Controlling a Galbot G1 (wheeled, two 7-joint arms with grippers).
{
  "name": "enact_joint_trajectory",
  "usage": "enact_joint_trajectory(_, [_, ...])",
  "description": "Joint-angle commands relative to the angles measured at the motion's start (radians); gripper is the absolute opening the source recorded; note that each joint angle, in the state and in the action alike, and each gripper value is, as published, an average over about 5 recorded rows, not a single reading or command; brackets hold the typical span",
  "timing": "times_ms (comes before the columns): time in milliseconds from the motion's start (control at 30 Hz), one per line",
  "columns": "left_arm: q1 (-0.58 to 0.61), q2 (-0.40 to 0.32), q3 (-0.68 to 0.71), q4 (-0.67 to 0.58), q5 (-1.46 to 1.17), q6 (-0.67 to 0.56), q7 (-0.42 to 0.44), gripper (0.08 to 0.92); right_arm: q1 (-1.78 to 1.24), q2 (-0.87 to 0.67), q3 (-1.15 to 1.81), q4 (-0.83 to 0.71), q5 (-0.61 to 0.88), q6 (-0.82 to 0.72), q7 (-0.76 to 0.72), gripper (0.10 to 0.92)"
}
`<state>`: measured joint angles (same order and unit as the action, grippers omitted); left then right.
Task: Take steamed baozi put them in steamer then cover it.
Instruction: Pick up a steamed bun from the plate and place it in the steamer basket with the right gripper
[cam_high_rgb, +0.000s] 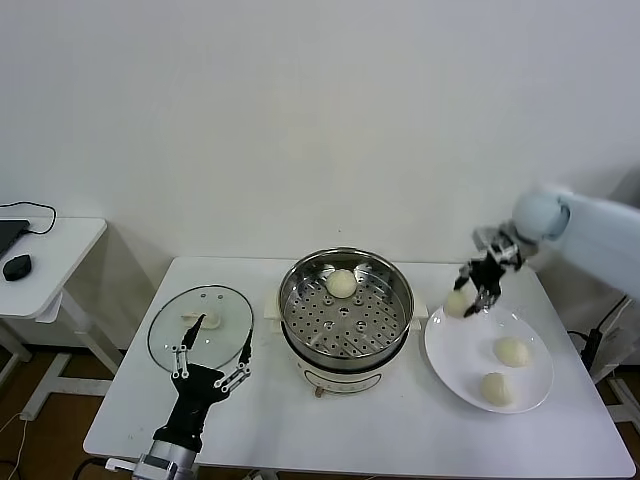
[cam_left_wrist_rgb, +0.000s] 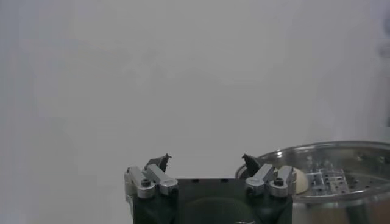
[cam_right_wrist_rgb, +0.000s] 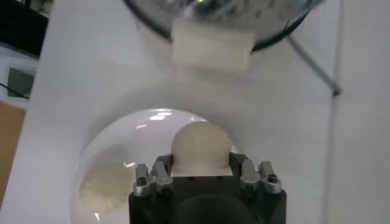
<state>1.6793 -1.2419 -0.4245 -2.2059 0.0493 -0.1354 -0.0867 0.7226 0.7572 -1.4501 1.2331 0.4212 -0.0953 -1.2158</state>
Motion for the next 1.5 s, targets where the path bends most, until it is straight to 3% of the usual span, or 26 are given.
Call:
enact_joint_trajectory(33, [-0.002,0.002,0.006,-0.002,0.000,0.000,-0.001,0.823,0.302,0.200,-0.146,0.097,0.222,-0.060,-0.025,0.645])
enact_joint_trajectory(267, [-0.009,0.002,0.013,-0.004,0.001,0.002,-0.003,0.823,0.222,0.375,-0.163,0.112,0.357,-0.144,0.109,0.643])
enact_joint_trajectory(633, [-0.009,-0.001,0.008,-0.001,0.002,-0.001,-0.003,0.823,0.076,0.550,-0.199,0.045,0.385,-0.194,0.270,0.636])
enact_joint_trajectory(1500, [-0.015,-0.001,-0.003,0.013,0.002,-0.012,-0.001,0.823,-0.068,0.622,-0.181,-0.039,0.342,-0.222,0.321,0.647])
